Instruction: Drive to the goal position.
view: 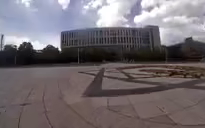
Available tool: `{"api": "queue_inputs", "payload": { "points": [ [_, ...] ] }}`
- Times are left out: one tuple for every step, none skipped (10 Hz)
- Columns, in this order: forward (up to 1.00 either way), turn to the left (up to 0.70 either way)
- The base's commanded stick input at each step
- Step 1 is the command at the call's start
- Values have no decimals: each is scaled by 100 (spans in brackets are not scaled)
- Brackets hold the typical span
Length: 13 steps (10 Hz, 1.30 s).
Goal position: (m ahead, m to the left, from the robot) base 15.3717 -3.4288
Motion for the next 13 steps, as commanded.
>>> {"api": "queue_inputs", "payload": {
  "points": [
    [70, 2],
    [70, 2],
    [70, 2],
    [70, 2],
    [70, 2],
    [70, 2],
    [70, 2],
    [70, 2],
    [70, 0],
    [70, 1],
    [70, 2],
    [70, 2],
    [70, 2]
  ]
}}
